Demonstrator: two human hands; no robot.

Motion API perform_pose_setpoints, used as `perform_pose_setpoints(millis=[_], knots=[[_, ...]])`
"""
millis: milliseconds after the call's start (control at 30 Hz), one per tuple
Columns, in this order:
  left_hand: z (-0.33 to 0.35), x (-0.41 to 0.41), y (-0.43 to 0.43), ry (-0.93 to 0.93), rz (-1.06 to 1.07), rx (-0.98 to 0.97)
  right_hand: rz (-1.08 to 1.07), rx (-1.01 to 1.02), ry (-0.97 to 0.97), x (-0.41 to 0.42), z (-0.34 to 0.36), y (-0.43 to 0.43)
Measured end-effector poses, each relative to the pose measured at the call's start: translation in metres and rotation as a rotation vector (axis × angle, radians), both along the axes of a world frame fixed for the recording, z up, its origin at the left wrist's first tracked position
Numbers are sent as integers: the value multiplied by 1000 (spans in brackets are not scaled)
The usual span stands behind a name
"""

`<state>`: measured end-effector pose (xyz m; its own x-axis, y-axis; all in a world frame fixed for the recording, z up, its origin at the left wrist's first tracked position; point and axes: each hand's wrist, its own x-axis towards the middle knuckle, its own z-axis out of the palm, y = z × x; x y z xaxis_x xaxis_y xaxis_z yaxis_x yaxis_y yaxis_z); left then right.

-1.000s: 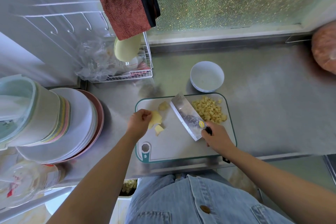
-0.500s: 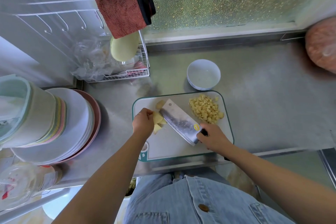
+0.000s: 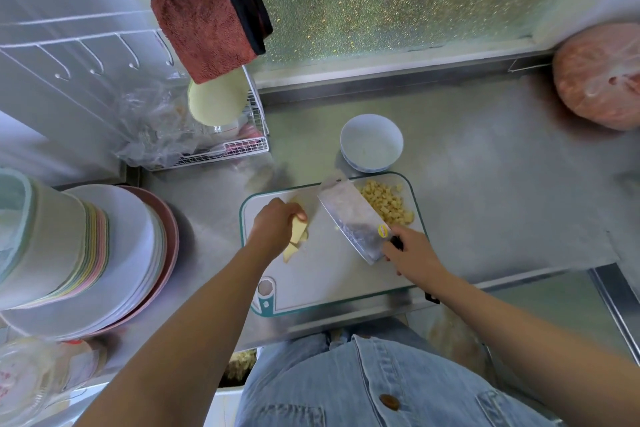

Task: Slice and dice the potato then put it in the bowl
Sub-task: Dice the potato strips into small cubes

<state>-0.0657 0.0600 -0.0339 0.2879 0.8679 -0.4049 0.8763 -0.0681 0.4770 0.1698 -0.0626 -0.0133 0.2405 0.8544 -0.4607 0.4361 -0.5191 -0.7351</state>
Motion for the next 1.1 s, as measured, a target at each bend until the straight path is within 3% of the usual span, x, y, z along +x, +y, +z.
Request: perform_pose_setpoints(millis=[133,333,433,567,733,867,1000,1100], knots=[[2,1,3,-19,-34,25,-21,5,1,2,-3,-9],[20,5,-5,-245,215,-95,-45,33,-6,1,-2,-6],[19,18,-24,-245,220,-176,-15,47,-46,4,-3,-5],[8,34,-54,-227,372,-145,46,39,-82,8,-7,-10],[-1,32,-77,20,59,23,86,19,-109,14,-10,-17],[-3,34,-84,210,-55,124,112,32,-102,18,-8,-20],[-1,32,-84,237,-79,164,122,43,-111,21,-8,-19],[2,16,-80,149,-19,227,116,48,-114,19,-9,-17]])
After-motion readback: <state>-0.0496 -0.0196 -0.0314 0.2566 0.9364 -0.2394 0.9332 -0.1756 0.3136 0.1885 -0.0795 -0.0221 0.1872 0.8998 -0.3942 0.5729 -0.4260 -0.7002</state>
